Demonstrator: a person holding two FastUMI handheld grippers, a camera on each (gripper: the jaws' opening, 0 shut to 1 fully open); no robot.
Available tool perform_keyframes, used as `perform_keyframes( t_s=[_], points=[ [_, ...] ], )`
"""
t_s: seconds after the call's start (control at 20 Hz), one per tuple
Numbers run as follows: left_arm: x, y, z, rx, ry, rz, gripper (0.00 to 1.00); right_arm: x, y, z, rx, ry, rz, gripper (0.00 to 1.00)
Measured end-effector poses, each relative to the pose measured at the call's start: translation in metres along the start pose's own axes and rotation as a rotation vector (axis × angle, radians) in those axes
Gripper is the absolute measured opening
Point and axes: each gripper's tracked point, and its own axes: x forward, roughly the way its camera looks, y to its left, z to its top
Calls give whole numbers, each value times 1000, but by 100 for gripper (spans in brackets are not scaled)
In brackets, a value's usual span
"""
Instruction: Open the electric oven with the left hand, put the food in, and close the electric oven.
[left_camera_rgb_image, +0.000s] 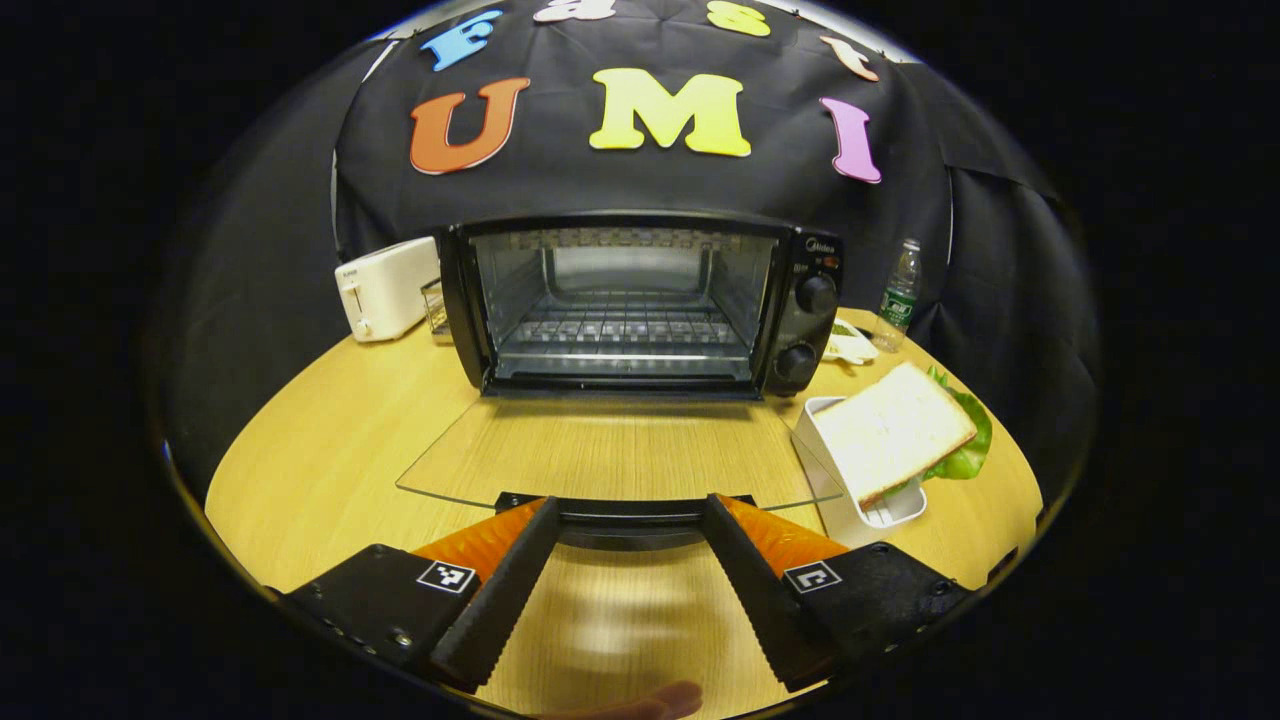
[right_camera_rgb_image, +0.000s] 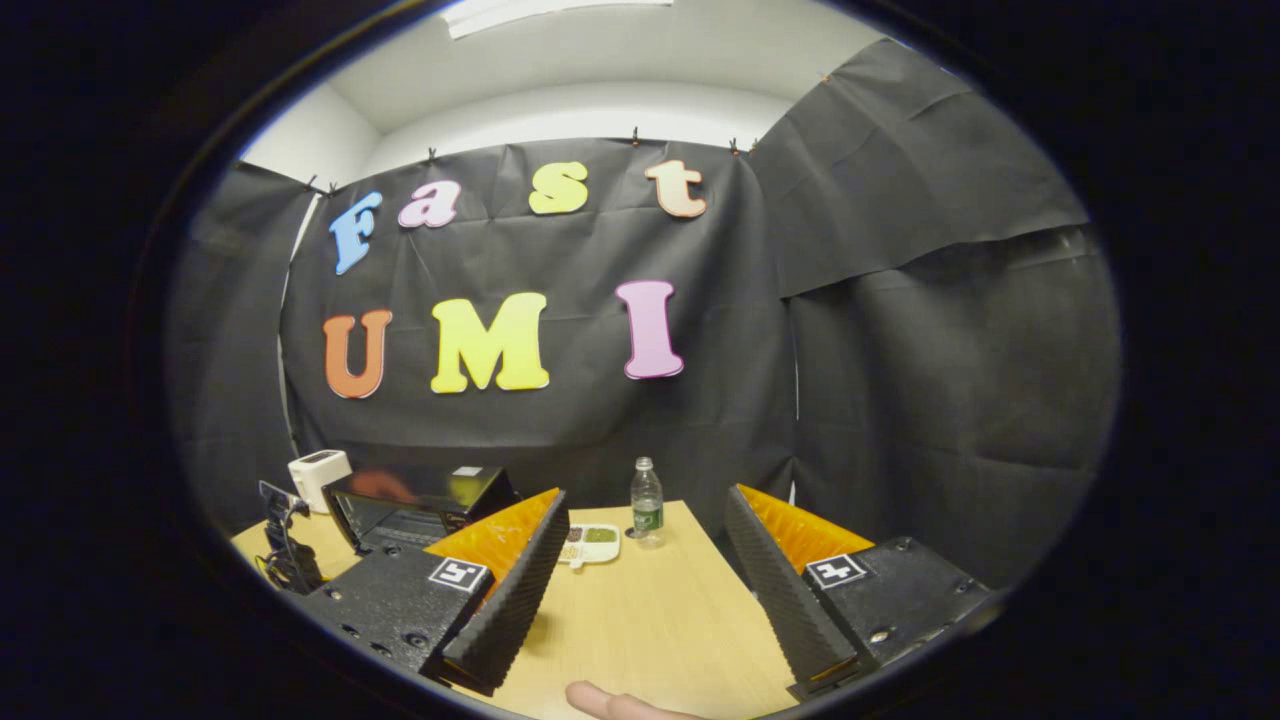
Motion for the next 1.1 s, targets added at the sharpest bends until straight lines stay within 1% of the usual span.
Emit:
perform_keyframes(
  t_s=[0.1, 0.35, 0.5, 0.65, 0.85, 1.0, 1.1],
  points=[
    [5, 1, -7, -8, 12, 0, 96, -2, 2, 2, -8, -5, 2, 96],
    [-9, 3, 1, -17, -33, 12, 96, -1, 2, 0, -13, 0, 0, 96],
    [-34, 5, 22, -32, -92, 0, 95, 6, 6, -2, -20, 19, 6, 96],
    [-73, 6, 56, -36, -186, -6, 95, 15, 14, -4, -27, 43, 26, 96],
    [-130, 13, 111, -11, -334, 20, 95, 37, 32, -19, -13, 118, 92, 96],
    [-172, 12, 147, 1, -445, 26, 95, 58, 51, -38, -1, 209, 162, 96],
    [-202, 17, 167, 3, -515, 44, 95, 73, 64, -58, 17, 291, 213, 96]
  ],
)
